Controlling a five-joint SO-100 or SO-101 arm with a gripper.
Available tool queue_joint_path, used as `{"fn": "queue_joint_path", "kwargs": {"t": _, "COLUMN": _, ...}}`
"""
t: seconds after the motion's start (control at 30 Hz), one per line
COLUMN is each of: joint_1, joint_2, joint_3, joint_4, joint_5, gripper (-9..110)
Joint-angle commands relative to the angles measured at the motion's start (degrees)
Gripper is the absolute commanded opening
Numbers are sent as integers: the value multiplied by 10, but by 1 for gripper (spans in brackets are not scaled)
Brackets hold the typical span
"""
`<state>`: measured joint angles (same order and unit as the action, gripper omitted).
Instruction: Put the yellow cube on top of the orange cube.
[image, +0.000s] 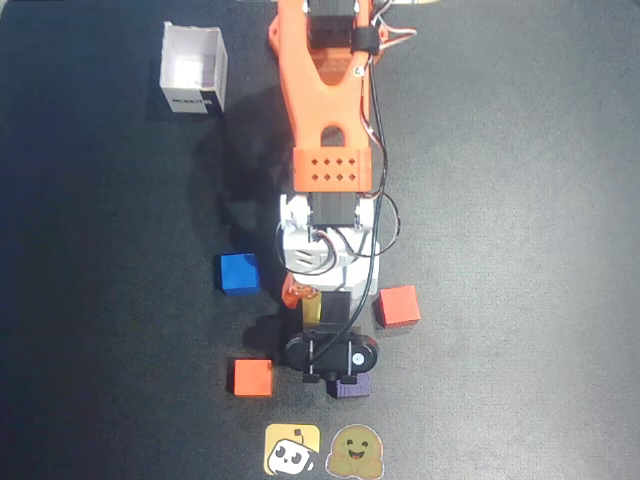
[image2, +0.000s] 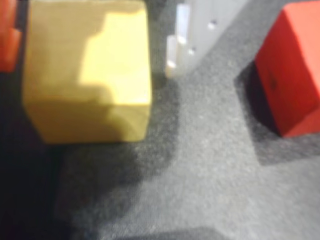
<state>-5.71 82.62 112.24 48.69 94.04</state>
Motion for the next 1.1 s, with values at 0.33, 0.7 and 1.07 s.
{"fn": "queue_joint_path", "kwargs": {"t": 0.33, "joint_1": -4, "joint_2": 17, "joint_3": 27, "joint_4": -36, "joint_5": 2, "gripper": 6}}
{"fn": "queue_joint_path", "kwargs": {"t": 0.7, "joint_1": -3, "joint_2": 60, "joint_3": 42, "joint_4": -34, "joint_5": 4, "gripper": 4}}
{"fn": "queue_joint_path", "kwargs": {"t": 1.07, "joint_1": -4, "joint_2": 160, "joint_3": 23, "joint_4": 11, "joint_5": 3, "gripper": 4}}
